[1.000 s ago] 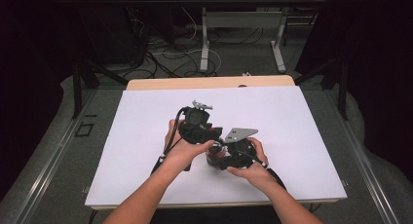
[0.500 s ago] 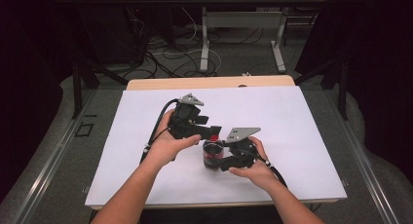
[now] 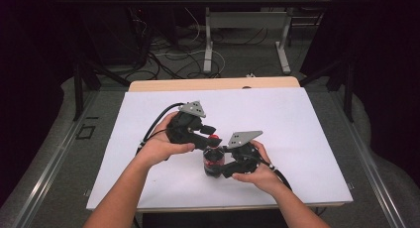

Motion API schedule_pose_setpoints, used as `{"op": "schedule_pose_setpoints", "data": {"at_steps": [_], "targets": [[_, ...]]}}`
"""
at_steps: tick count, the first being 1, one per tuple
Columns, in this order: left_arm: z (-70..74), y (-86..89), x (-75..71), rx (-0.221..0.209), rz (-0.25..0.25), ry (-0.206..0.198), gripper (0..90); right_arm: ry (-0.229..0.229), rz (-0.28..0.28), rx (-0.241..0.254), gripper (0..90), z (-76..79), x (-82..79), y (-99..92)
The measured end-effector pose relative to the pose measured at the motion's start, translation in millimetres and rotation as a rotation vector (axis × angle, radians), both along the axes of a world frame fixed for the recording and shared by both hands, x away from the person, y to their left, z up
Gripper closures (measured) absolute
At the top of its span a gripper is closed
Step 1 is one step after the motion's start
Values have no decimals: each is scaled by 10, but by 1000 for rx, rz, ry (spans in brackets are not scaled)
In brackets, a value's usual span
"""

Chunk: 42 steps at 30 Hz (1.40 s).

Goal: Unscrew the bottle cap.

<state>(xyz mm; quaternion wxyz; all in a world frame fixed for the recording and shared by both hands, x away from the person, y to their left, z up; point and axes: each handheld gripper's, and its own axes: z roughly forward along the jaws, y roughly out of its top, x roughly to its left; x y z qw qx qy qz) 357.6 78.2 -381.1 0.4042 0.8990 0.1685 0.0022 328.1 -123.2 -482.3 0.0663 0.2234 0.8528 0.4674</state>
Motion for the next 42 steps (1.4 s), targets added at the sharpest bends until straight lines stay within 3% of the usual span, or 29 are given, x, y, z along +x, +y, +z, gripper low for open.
{"op": "schedule_pose_setpoints", "data": {"at_steps": [4, 7, 9, 10, 12, 13, 16, 17, 20, 23, 24, 28, 33, 36, 38, 42], "targets": [[3, -7, -17, 3, 6, -9, 610, 5, 7, -14, 309, 8, -4, -2], [8, -39, -43, 11, 43, -26, 613, -4, -9, -4, 310, 1, -3, 1], [21, -57, -51, 14, 71, 0, 614, -10, -23, -2, 310, 0, -5, 2], [18, -81, -68, 14, 104, -8, 614, -11, -29, -3, 310, -1, -4, 1], [33, -120, -99, 28, 164, 14, 614, -14, -52, -7, 310, -1, -6, 0], [28, -149, -117, 28, 197, 2, 614, -16, -60, -11, 310, -2, -3, 0], [28, -246, -174, 29, 319, 8, 614, -4, -76, -24, 310, 3, 1, -12], [37, -262, -174, 45, 329, 2, 615, -14, -93, -16, 310, -5, 3, -10], [36, -324, -188, 42, 419, 25, 613, -10, -117, -12, 310, -9, 14, -23], [24, -395, -213, 20, 544, 69, 613, -25, -145, -24, 310, -16, 19, -26], [28, -387, -200, 38, 557, 69, 612, -29, -141, -32, 310, -17, 21, -30], [25, -434, -213, 34, 659, 107, 612, -40, -169, -48, 309, -27, 12, -16], [25, -433, -194, 12, 698, 154, 609, -45, -172, -53, 309, -32, 12, -13], [34, -400, -160, 2, 666, 170, 602, -30, -167, -60, 309, -18, 15, -27], [48, -360, -125, -49, 619, 205, 544, -35, -171, -37, 310, -20, 17, -28], [77, -291, -89, -46, 555, 150, 462, -34, -151, -25, 310, -16, 21, -27]]}}
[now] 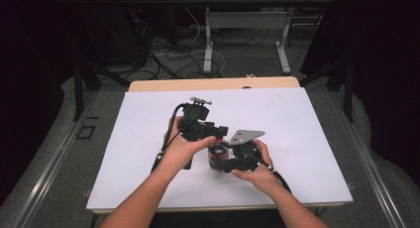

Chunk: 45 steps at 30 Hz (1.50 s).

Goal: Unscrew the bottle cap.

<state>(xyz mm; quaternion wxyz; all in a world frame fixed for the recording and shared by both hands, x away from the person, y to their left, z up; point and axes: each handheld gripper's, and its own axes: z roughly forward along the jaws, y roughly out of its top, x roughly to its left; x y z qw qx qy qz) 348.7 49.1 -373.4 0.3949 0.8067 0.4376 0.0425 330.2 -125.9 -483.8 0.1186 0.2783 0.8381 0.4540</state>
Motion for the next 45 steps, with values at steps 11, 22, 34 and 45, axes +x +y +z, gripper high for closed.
{"op": "schedule_pose_setpoints", "data": {"at_steps": [11, 22, 34, 45], "targets": [[39, 234, 81, -10, -285, -153, 354, 32, 78, 21, 309, 28, 6, -26], [-77, 325, 150, -65, -563, -129, 429, 27, 168, 49, 309, 46, -34, 1], [-121, 308, 141, -77, -593, -130, 606, 35, 194, 61, 309, 55, -38, -1], [-88, 194, -5, 3, -383, -127, 613, 19, 126, 47, 310, 39, -37, 12]]}}
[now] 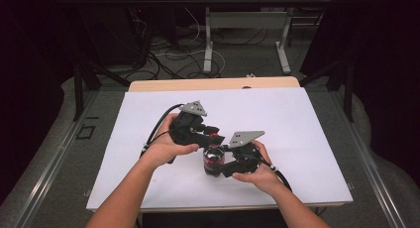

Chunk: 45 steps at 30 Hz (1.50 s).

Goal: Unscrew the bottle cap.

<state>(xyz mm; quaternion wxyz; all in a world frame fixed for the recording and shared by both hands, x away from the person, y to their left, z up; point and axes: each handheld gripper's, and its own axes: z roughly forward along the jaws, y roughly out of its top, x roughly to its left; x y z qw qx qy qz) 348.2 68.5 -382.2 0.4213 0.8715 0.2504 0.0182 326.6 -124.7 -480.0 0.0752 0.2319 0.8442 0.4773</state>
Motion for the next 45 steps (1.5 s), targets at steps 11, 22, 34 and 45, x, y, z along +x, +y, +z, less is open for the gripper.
{"op": "schedule_pose_setpoints", "data": {"at_steps": [11, 22, 34, 45], "targets": [[23, -221, -62, 45, 394, 117, 611, -16, -94, -37, 309, -26, 7, 4], [53, -264, -44, 17, 436, 161, 580, -14, -106, -51, 309, -22, 16, -13], [119, -22, 42, -23, 128, 6, 385, 6, -49, -16, 310, -4, 21, -29], [58, 56, 78, 13, -21, -17, 406, -4, -34, -11, 310, -2, 11, -17]]}}
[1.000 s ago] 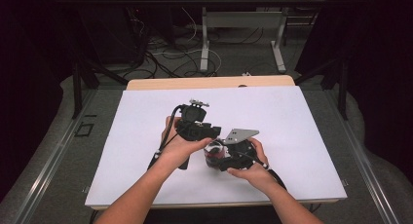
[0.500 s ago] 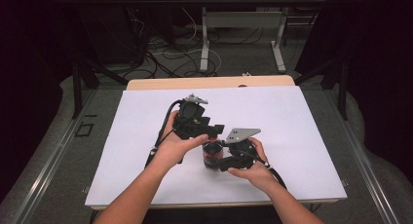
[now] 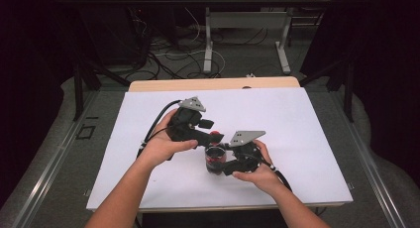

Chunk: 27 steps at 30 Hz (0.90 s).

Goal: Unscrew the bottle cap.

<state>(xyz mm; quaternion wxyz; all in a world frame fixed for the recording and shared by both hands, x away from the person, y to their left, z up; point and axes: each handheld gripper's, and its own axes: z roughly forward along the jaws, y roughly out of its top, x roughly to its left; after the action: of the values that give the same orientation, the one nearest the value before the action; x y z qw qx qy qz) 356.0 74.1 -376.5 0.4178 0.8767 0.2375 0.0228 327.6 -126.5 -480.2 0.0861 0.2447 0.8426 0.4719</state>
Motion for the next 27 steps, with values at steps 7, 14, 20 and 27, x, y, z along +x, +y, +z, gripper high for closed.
{"op": "schedule_pose_setpoints", "data": {"at_steps": [7, 14, 20, 27], "targets": [[-7, -11, 25, 13, -42, -10, 425, 0, 5, -10, 310, 7, 0, -8], [-34, -24, 71, 25, -139, -1, 498, -13, 28, 6, 310, 21, -8, -5], [-59, -26, 95, 19, -169, 25, 601, -5, 49, 7, 310, 22, -15, 12], [-58, -96, 14, 26, -8, 45, 609, -11, 23, 5, 310, 10, 0, 10]]}}
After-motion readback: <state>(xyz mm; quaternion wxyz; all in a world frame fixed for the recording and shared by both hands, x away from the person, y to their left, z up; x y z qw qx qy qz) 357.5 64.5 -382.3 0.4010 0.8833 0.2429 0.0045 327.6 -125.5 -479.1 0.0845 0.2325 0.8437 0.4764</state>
